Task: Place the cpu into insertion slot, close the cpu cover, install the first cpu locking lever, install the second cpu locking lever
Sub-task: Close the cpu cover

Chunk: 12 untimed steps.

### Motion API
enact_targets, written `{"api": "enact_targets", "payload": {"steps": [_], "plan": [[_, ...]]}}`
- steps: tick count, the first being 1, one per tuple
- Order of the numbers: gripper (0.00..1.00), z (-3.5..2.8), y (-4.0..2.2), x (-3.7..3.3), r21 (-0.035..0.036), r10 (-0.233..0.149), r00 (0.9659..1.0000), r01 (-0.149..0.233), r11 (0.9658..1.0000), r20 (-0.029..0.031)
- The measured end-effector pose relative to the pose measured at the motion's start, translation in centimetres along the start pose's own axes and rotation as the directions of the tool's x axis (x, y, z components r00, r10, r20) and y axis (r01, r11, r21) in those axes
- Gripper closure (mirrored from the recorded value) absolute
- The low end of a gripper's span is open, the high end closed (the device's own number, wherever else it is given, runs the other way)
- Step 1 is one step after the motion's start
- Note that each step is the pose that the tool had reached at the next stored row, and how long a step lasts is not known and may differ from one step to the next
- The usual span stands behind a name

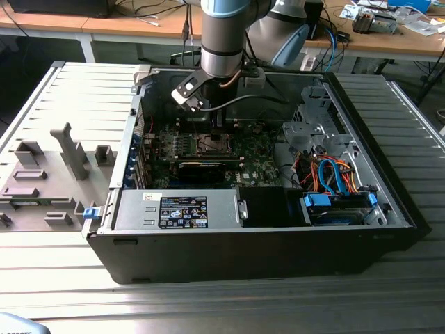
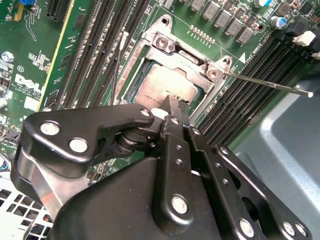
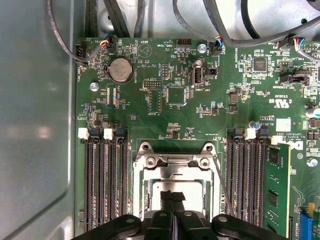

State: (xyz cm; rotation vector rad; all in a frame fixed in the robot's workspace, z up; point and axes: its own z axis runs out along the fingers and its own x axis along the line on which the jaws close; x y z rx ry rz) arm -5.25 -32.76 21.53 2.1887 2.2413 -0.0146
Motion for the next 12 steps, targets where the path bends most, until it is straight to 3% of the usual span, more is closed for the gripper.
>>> {"api": "enact_targets", "payload": {"steps": [7, 12], "plan": [[0.89, -0.21, -0.01, -0.01, 0.0002, 0.0, 1.0, 0.0, 1.0, 0.0004], [0.89, -0.83, 0.0, -0.01, 0.0001, 0.0, 1.0, 0.0, 1.0, 0.0002]]}}
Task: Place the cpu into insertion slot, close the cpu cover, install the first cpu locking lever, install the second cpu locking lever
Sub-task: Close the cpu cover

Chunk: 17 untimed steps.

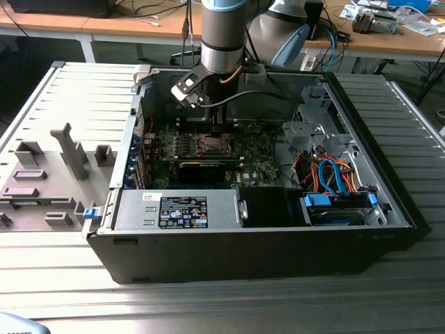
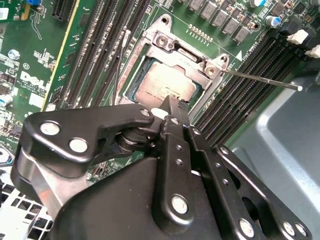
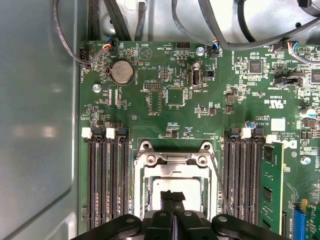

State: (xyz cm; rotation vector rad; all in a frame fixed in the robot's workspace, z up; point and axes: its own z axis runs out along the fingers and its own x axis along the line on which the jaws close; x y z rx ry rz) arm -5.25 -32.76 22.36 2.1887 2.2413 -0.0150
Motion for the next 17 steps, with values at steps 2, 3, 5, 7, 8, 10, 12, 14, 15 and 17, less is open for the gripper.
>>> {"api": "enact_targets", "payload": {"steps": [2, 3, 5, 7, 8, 10, 12, 14, 15, 17], "plan": [[0.89, -0.09, 0.0, 0.0, -0.0001, 0.0, 1.0, 0.0, 1.0, 0.0], [0.89, -0.12, 0.0, 0.0, 0.0, 0.0, 1.0, 0.0, 1.0, -0.0001], [0.89, -0.24, 0.0, 0.0, 0.0, 0.0, 1.0, 0.0, 1.0, 0.0001], [0.89, -0.38, 0.0, 0.0, 0.0, 0.0, 1.0, 0.0, 1.0, -0.0001], [0.89, -0.42, 0.0, 0.0, 0.0, 0.0, 1.0, 0.0, 1.0, -0.0001], [0.89, -0.47, 0.0, -0.01, -0.0001, 0.0, 1.0, 0.0, 1.0, 0.0], [0.89, -0.54, 0.0, -0.01, 0.0, 0.0, 1.0, 0.0, 1.0, 0.0], [0.89, -0.63, 0.0, -0.01, 0.0, 0.0, 1.0, 0.0, 1.0, 0.0001], [0.89, -0.66, 0.0, -0.01, 0.0, 0.0, 1.0, 0.0, 1.0, 0.0001], [0.89, -0.73, 0.0, -0.01, -0.0001, 0.0, 1.0, 0.0, 1.0, -0.0001]]}}
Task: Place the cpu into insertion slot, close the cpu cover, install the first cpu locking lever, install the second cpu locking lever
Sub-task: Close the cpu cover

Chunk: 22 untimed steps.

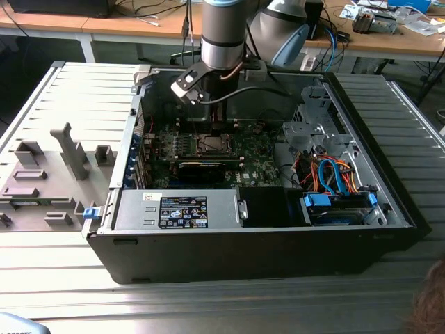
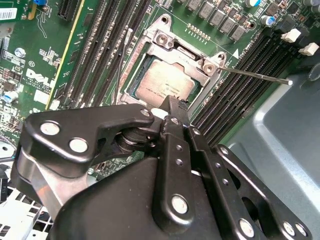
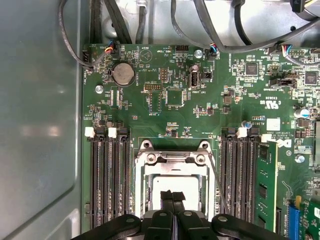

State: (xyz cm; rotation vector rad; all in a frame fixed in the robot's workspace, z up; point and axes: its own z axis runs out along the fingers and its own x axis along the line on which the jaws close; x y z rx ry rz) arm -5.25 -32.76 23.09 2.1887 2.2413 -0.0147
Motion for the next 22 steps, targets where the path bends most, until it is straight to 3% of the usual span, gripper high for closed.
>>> {"api": "enact_targets", "payload": {"steps": [22], "plan": [[0.89, -0.59, 0.0, -0.01, 0.0001, 0.0, 1.0, 0.0, 1.0, 0.0001]]}}
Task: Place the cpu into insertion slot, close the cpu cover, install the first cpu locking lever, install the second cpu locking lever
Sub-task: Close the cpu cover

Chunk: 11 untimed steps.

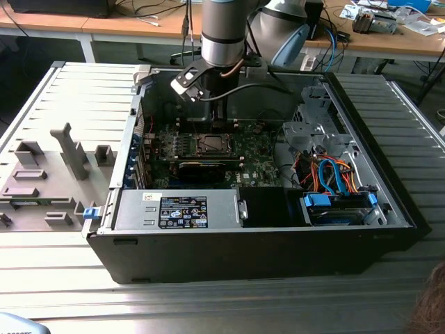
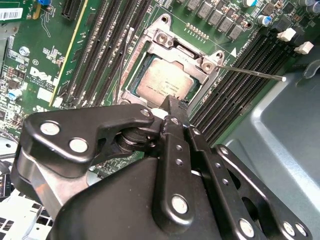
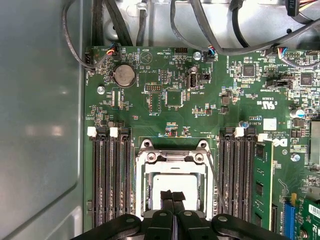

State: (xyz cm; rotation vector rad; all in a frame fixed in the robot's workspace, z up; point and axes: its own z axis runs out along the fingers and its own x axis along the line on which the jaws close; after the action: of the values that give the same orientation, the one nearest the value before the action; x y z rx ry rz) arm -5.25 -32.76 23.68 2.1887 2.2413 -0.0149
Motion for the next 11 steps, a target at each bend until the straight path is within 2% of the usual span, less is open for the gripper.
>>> {"api": "enact_targets", "payload": {"steps": [11], "plan": [[0.89, -0.42, 0.0, 0.0, 0.0, 0.0, 1.0, 0.0, 1.0, 0.0]]}}
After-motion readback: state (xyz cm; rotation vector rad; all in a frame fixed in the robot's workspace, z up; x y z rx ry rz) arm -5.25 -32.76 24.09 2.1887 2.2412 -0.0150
